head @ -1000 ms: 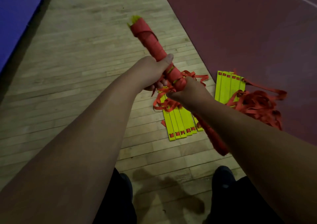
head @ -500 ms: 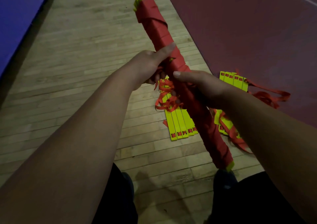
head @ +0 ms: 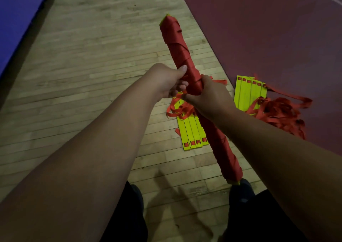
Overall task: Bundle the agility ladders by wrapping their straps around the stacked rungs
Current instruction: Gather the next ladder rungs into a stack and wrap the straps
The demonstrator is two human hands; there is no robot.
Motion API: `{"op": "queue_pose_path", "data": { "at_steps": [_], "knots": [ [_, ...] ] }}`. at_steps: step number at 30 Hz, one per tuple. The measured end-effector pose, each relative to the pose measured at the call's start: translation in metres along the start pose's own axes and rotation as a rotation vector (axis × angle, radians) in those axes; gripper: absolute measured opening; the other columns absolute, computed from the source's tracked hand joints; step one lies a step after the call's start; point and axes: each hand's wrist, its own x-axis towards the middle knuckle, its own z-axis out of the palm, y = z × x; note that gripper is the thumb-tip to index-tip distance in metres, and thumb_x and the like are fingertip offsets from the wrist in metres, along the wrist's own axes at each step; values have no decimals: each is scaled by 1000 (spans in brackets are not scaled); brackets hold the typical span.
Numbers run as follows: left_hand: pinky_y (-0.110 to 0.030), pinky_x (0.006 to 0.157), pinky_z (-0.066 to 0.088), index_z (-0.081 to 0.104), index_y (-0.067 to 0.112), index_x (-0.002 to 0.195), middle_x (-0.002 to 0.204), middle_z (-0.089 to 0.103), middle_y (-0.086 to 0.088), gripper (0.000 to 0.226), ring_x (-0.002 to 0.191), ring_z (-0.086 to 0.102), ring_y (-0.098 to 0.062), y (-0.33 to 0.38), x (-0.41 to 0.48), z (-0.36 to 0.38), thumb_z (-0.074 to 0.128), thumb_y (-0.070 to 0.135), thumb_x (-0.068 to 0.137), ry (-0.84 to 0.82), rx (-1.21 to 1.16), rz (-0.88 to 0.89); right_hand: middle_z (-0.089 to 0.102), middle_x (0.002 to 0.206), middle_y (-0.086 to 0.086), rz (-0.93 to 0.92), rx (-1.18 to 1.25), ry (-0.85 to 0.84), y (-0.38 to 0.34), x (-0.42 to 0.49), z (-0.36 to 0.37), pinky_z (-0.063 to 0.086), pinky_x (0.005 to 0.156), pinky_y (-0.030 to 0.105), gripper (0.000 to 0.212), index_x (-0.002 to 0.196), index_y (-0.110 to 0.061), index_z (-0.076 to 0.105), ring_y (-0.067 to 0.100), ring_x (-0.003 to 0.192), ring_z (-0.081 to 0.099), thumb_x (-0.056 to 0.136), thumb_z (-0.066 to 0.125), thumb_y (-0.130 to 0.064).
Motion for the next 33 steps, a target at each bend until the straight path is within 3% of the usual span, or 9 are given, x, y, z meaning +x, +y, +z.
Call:
{"op": "queue_pose_path", "data": {
  "at_steps": [6,9,11,14,17,20,24,30,33],
  "knots": [
    [-27,59,55,65,11,95,76,60,-4,41,62,57,-14,5,6,5,49,44,115,118,-75,-57,73,109,0,-48,-122,21,-13,6,14,59,76,40,70,142,-23,50,24,93,71,86,86,-41],
    [-34,73,62,69,12,102,80,66,-3,57,71,64,-18,12,7,-7,46,63,110,133,-111,-45,72,105,0,-74,-106,-9,-26,10,23,62,81,48,69,146,-25,44,26,93,71,87,79,-28],
    [-38,83,64,72,11,114,98,76,-4,62,89,74,-21,12,6,-19,59,70,101,130,-57,-6,71,105,0,-105,-91,-42,-37,9,30,62,81,48,73,148,-25,43,25,95,71,85,78,-29],
    [-41,92,65,74,11,112,107,77,-6,48,97,75,-23,0,6,-44,78,57,95,213,65,28,72,103,-1,-170,-30,-108,-56,9,46,62,81,48,76,146,-27,44,24,94,72,79,78,-35],
    [-45,98,63,74,10,118,113,78,-7,41,103,76,-26,-7,1,-77,80,45,98,240,13,-6,72,98,-1,-210,78,-173,-78,8,64,63,77,45,74,147,-31,46,20,84,73,79,75,-36],
    [-36,93,62,72,9,121,109,78,-5,32,97,75,-19,-15,-11,-122,74,36,104,147,-1,-26,73,104,0,-193,224,-229,-101,3,84,64,74,46,65,152,-35,45,21,84,75,94,74,-34],
    [-35,93,61,77,10,120,117,80,-6,34,109,76,-21,-46,-11,-190,77,39,101,108,69,-14,74,103,6,-85,393,-357,-139,2,121,67,63,47,52,152,-30,47,24,81,78,105,65,-42],
    [-37,87,58,80,8,109,106,82,-11,33,99,77,-22,-128,5,-273,75,39,101,218,31,-9,75,104,14,23,483,-543,-195,5,208,67,72,56,46,136,-15,51,32,78,80,102,72,-39],
    [-33,80,50,79,7,110,101,81,-5,34,94,74,-19,-184,11,-303,73,39,101,275,-42,-78,75,102,18,84,507,-627,-207,0,265,67,71,58,47,130,-12,49,37,74,80,101,75,-38]
  ]
}}
